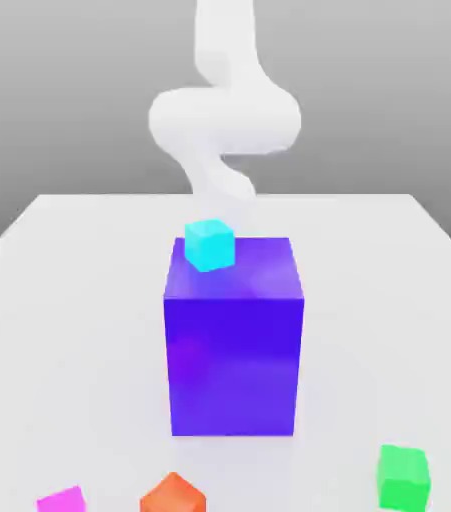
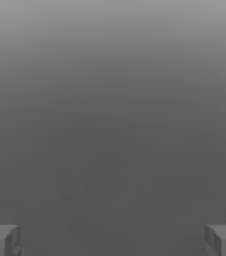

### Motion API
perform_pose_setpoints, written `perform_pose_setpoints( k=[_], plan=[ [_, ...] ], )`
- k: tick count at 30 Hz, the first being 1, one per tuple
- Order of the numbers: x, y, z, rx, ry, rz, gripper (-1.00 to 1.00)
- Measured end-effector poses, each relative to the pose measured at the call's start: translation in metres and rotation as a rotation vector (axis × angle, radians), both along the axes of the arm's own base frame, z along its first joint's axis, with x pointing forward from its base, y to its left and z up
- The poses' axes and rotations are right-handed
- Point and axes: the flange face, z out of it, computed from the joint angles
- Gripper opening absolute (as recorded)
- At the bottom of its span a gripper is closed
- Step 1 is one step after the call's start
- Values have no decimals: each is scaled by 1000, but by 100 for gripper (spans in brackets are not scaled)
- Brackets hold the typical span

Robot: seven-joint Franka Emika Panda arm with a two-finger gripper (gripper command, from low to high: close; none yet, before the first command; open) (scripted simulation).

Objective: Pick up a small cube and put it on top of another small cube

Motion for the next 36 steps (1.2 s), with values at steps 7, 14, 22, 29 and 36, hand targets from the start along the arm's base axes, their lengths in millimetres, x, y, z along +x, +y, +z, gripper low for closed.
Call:
perform_pose_setpoints(
  k=[7, 14, 22, 29, 36],
  plan=[
    [81, -33, -91, 76, 163, -221, 0],
    [134, -76, -198, 159, 314, -437, 0],
    [159, -129, -335, 270, 477, -691, 0],
    [151, -159, -459, 377, 617, -902, 0],
    [145, -166, -550, 407, 653, -959, -100]
  ],
)
